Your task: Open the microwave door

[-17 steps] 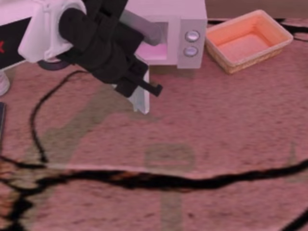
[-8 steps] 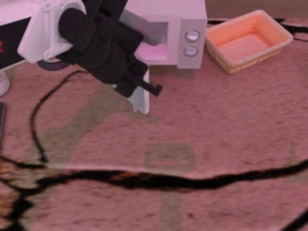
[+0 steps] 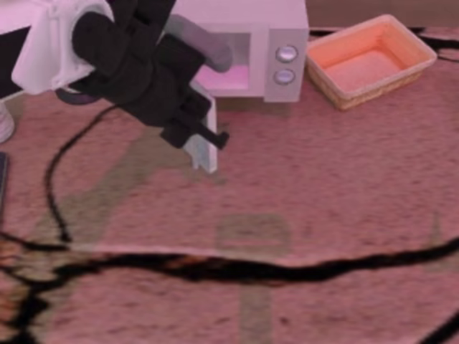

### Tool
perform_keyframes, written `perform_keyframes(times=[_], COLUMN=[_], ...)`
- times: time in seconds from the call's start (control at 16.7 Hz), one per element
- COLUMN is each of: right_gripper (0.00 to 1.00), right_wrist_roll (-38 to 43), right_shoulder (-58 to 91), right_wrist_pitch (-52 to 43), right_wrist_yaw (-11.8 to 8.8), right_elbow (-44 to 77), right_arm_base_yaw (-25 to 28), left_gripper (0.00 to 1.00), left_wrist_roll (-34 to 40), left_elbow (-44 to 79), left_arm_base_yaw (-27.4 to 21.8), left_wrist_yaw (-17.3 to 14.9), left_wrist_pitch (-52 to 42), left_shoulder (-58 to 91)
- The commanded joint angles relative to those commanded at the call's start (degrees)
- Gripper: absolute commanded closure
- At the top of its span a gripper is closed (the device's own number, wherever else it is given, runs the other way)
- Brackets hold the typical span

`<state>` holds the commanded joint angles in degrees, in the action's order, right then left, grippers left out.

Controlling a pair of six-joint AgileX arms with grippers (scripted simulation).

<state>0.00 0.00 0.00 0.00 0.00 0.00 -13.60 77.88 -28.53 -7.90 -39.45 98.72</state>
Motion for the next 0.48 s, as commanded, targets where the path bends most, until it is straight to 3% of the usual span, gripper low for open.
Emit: perform_keyframes(times=[0.18, 0.48], right_gripper=[0.0, 0.0], right_wrist_roll=[0.0, 0.0], right_shoulder=[0.0, 0.0], right_wrist_pitch=[0.0, 0.0], right_wrist_yaw=[0.0, 0.0], right_elbow=[0.0, 0.0], right_arm_base_yaw=[0.0, 0.0], left_gripper=[1.0, 1.0], left_wrist_roll=[-3.8, -4.3], left_elbow=[-1.2, -1.5], left_arm_base_yaw=[1.5, 1.7], left_wrist_yaw=[-2.0, -2.2], left_wrist_pitch=[-0.4, -0.6], left_shoulder=[-1.2, -1.2])
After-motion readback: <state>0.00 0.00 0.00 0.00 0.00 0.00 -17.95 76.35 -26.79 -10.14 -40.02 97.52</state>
